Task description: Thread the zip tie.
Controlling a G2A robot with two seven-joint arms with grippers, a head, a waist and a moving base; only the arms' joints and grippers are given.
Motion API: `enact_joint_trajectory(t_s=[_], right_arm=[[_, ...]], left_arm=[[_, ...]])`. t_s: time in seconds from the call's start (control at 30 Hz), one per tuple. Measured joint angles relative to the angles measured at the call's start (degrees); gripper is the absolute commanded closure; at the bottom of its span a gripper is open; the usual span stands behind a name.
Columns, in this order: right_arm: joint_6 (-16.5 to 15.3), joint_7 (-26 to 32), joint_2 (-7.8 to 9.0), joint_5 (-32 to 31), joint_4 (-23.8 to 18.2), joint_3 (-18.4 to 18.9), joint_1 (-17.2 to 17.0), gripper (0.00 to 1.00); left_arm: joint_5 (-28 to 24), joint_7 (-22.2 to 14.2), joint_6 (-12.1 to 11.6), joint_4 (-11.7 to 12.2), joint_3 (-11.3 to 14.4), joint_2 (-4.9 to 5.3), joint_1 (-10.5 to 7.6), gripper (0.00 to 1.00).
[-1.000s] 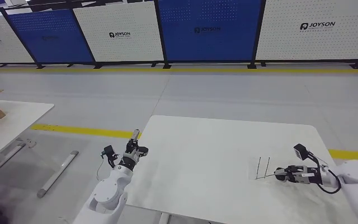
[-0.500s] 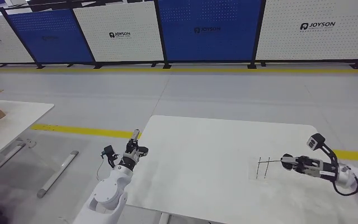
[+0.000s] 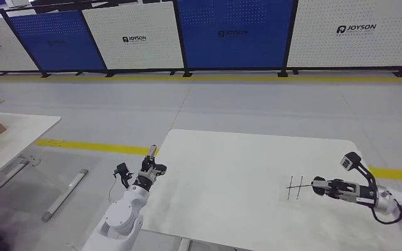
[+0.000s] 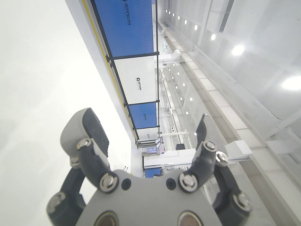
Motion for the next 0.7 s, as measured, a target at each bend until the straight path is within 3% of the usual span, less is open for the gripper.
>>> enact_joint_trajectory(t_s=[0.17,0.3,0.57,0.7], right_arm=[[-0.31,-4.29,-0.45,5.19,-7.10,2.02,-2.67,1.00],[0.94,-11.23,-0.98,4.58,-11.18,2.10,-3.87,1.00],[1.02,-11.35,-0.98,4.53,-11.19,2.04,-3.86,1.00],[1.02,-11.35,-0.99,4.53,-11.19,2.04,-3.86,1.00]], left_arm=[[0.00,0.00,0.00,0.00,0.00,0.00,0.00,0.00],[0.00,0.00,0.00,0.00,0.00,0.00,0.00,0.00],[0.03,-0.02,-0.02,-0.03,0.01,0.00,-0.04,0.00],[3.26,-3.66,-0.12,-1.61,1.63,0.08,-1.38,0.00]])
